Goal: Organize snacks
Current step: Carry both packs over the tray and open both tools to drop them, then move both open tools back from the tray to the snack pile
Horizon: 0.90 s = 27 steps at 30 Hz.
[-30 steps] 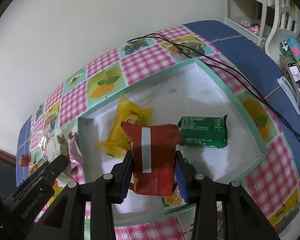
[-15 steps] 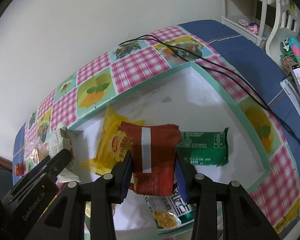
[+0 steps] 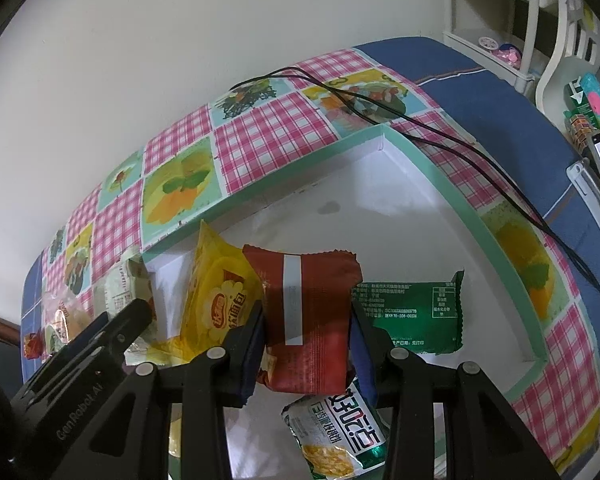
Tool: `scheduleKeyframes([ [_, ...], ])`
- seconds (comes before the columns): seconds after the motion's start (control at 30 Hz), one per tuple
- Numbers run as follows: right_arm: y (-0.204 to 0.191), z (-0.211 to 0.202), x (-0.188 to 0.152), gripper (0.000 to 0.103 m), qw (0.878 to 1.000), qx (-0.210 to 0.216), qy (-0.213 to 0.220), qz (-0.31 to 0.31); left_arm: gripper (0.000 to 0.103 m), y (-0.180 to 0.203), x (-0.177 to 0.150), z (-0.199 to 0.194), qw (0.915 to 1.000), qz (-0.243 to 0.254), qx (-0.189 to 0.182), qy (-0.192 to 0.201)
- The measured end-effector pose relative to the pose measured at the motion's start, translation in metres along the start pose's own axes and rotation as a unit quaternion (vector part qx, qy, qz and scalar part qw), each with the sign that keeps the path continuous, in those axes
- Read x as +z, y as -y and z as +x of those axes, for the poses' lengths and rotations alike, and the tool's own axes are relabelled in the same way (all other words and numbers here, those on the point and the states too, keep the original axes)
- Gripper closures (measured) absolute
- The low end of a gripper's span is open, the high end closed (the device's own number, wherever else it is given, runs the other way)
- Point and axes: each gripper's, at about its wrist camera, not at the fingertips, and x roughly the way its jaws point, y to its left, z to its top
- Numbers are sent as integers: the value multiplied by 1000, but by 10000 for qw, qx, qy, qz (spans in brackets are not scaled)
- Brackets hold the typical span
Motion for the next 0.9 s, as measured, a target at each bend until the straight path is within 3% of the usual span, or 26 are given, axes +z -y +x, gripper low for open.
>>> scheduleKeyframes([
  [0.47, -1, -2, -1, 60, 10000, 18, -11, -13, 52, 2, 0, -7, 9998, 57, -137, -131],
  [0.8, -5, -7, -5, 60, 9997, -131, -50, -199, 47, -18, -6, -15, 9988, -217, 46, -433],
  [0.83, -7, -7, -6, 57, 9996, -162, -61, -243, 42, -21, -7, -15, 9986, -249, 68, -464],
  [0.9, -9, -8, -8, 41, 9993, -219, -57, -313, 35, -26, -9, -16, 9983, -291, 111, -488],
])
